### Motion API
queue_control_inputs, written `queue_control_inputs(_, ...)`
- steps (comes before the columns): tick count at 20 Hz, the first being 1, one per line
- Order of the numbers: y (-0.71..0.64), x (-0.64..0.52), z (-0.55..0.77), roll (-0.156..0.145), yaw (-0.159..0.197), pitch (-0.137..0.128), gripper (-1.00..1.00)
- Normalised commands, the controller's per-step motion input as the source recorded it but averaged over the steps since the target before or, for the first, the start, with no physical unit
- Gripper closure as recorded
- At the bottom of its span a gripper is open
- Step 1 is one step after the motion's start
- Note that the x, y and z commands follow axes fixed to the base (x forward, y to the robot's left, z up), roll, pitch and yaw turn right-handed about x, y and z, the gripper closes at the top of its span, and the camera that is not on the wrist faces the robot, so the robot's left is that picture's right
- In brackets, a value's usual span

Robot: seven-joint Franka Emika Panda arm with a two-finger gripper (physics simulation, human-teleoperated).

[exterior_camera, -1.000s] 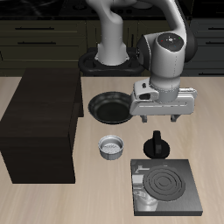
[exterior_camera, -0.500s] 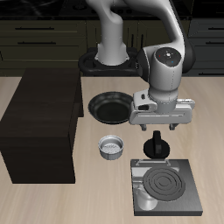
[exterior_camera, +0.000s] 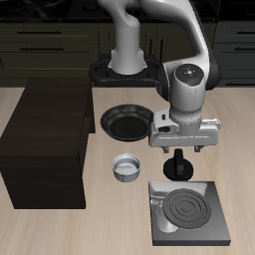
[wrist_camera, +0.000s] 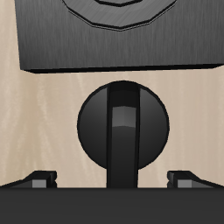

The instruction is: Turn on the stove

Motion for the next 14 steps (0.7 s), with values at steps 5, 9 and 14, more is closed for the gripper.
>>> queue_control_inputs(5, -0.01, -0.13, -0.25, 0.007, -0.032, 0.022, -1.0)
queue_control_inputs(9, 0.03, -0.1, -0.19, 0.02, 0.019, -0.01, -1.0)
queue_control_inputs(14, -0.01, -0.03, -0.13, 0.019, -0.002, 0.019, -1.0)
